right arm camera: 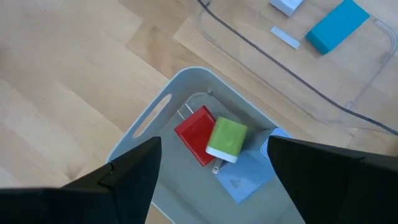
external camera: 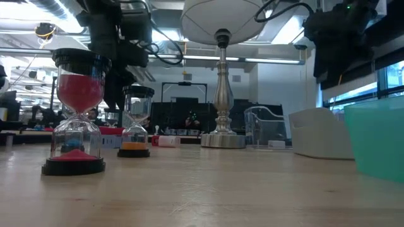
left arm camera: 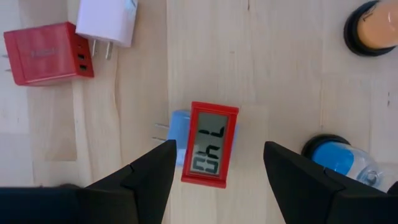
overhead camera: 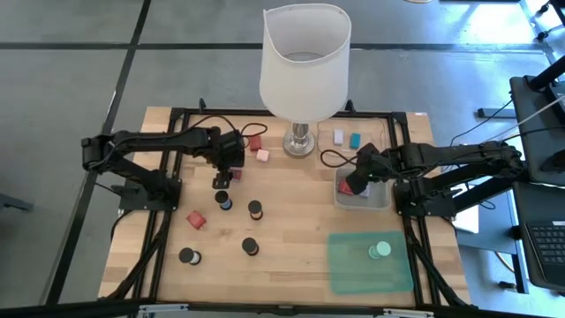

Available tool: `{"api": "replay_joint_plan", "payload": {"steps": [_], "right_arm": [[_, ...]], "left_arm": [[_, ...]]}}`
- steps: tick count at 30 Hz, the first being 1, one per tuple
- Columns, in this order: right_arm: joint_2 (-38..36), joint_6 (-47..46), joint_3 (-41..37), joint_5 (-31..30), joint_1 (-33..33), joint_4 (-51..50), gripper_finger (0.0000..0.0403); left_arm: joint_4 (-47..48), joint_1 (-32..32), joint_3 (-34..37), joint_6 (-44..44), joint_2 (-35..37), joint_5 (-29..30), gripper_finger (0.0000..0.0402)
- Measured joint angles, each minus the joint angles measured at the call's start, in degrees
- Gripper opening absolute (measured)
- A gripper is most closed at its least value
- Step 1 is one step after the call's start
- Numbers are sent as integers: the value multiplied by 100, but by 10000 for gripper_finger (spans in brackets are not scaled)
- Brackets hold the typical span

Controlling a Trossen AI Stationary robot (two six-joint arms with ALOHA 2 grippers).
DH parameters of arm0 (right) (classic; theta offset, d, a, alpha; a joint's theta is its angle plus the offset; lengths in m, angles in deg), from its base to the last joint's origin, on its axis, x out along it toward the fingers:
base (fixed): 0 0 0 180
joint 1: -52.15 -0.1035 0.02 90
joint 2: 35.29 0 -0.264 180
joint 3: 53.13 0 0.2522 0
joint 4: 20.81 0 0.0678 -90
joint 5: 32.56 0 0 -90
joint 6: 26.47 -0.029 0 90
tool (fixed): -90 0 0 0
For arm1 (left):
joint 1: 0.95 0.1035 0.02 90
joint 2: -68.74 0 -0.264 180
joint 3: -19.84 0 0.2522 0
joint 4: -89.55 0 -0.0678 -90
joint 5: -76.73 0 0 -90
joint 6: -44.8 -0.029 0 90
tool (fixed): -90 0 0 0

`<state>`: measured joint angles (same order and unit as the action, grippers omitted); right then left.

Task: Pick & Place Office items
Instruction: Put the purple charger adapter into the gray bin, then put the red timer into the transparent bin

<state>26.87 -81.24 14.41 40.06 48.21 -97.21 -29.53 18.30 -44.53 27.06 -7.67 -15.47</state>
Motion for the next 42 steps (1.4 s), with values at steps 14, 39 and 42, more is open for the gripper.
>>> {"api": "replay_joint_plan", "payload": {"steps": [14,39,42], "right_arm": [[1,-222,0,-322,0,49,297],[1,-633,0,-309,0,359,297],[1,-632,0,-270,0,357,297]], "left_arm": [[-1917,-1,827,342,327,-206,239],[-1998,-7,1552,3,452,103,239],[-2003,-7,1552,3,585,99,239]]}}
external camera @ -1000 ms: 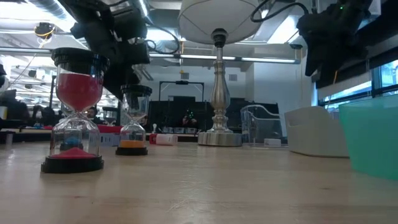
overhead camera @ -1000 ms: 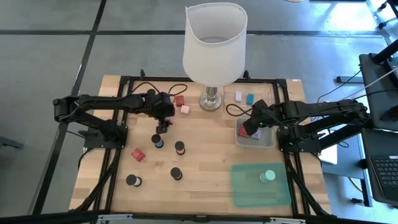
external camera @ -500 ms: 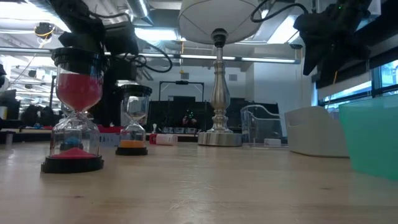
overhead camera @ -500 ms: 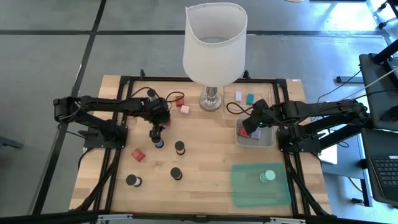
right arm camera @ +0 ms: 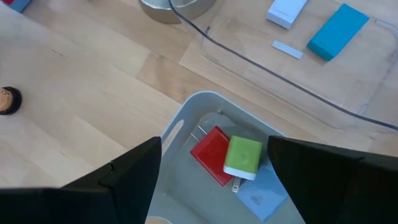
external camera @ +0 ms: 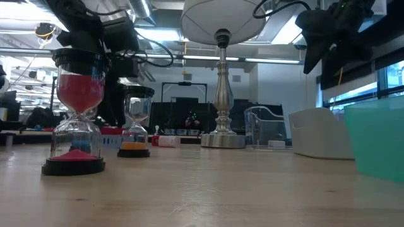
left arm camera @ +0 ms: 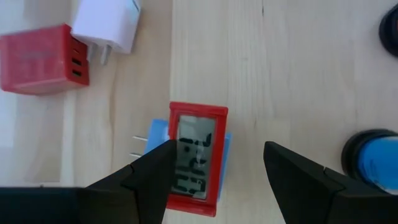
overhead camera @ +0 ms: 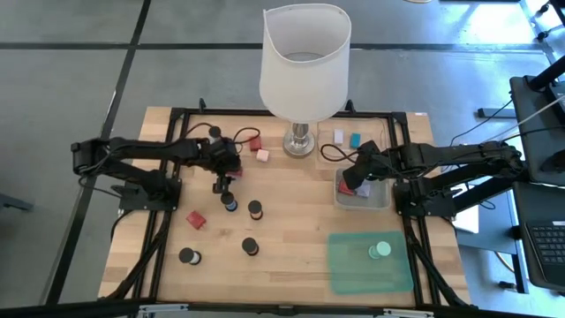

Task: Pick & Place Office items
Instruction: Put the red timer into the transparent bin

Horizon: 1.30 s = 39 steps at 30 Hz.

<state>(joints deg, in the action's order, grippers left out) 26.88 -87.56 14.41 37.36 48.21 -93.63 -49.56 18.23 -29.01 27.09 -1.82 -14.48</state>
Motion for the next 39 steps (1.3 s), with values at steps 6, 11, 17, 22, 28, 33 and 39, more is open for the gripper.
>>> {"api": "replay_joint_plan", "payload": {"steps": [6,11,17,22,28,33,39], "right_arm": [[0,64,0,-2,0,-1,297],[0,174,0,-4,-2,-1,297],[0,199,0,-31,0,-1,297],[0,236,0,-33,0,-2,297],[0,235,0,-48,0,-1,297],[0,234,0,-49,0,-1,297],[0,233,0,-48,0,-1,297]], "left_arm": [[-12,15,0,0,198,47,239],[-43,126,117,0,104,141,239],[-95,276,192,-44,12,224,239],[-150,361,192,-44,12,243,239],[-148,381,192,0,12,-24,239],[-148,382,192,17,12,2,239],[-187,382,346,129,17,7,239]]}}
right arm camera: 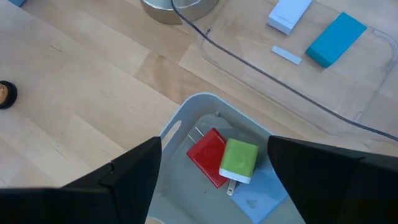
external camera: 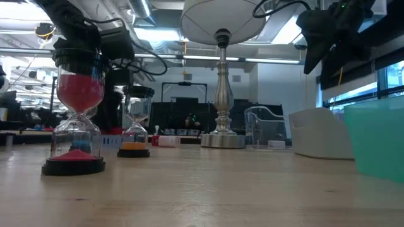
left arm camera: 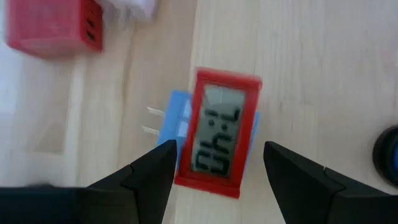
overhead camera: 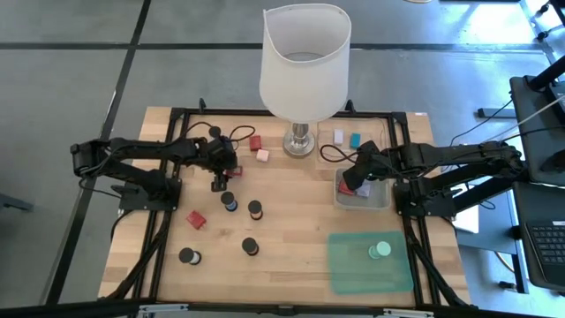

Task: Pick & Place Office items
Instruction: Put the red timer into the transparent bin

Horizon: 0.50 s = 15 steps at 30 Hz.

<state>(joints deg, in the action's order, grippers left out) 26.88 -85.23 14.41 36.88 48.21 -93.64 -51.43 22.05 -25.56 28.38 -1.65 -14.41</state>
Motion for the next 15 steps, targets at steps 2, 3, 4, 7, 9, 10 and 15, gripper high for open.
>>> {"api": "replay_joint_plan", "payload": {"steps": [2,3,4,7,9,10,15], "right_arm": [[0,-1,0,0,0,0,297],[0,-2,0,0,0,0,297],[0,-2,0,0,0,0,297],[0,-6,0,0,-2,0,297],[0,-15,0,2,-1,0,297],[0,-15,0,2,-1,0,297],[0,-15,0,2,0,0,297]], "left_arm": [[0,0,46,62,0,4,239],[-14,0,46,77,0,6,239],[-41,0,46,92,0,11,239],[-183,0,46,165,0,11,239],[-172,0,46,172,0,11,239],[-171,0,46,173,0,11,239],[-170,0,46,173,0,-2,215]]}}
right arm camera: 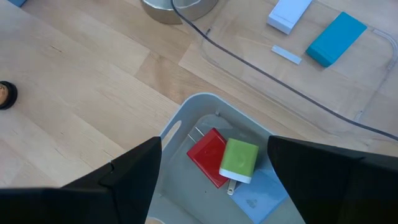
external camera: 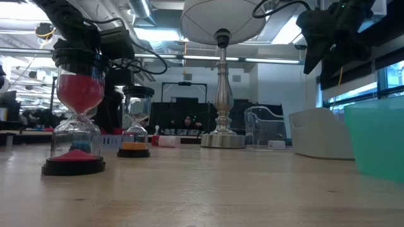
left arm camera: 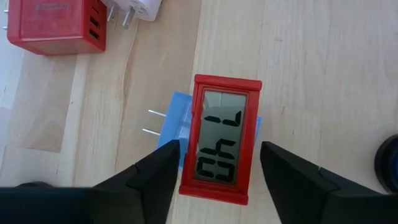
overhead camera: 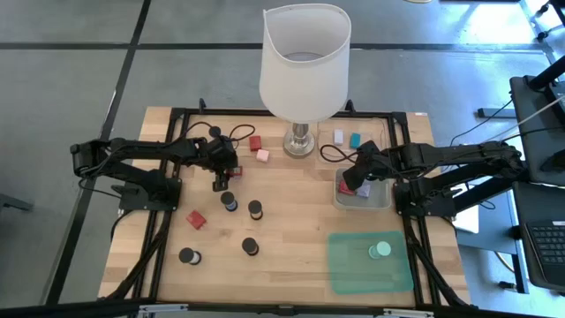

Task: Pick & Place Office items
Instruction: Put the red timer into the transparent bin

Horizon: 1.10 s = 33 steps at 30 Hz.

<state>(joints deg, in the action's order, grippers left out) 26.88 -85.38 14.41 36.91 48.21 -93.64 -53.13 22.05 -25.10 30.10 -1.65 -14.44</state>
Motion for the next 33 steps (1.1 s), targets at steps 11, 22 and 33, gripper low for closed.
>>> {"api": "replay_joint_plan", "payload": {"steps": [11,22,33], "right_arm": [[1,0,-1,30,0,33,297],[2,151,-2,-255,44,1760,297],[564,228,-2,174,428,4217,297]], "left_arm": [[22,0,-151,202,18,47,144],[-323,-259,-960,211,103,955,150],[-2119,-1086,-1014,364,90,1652,151]]}}
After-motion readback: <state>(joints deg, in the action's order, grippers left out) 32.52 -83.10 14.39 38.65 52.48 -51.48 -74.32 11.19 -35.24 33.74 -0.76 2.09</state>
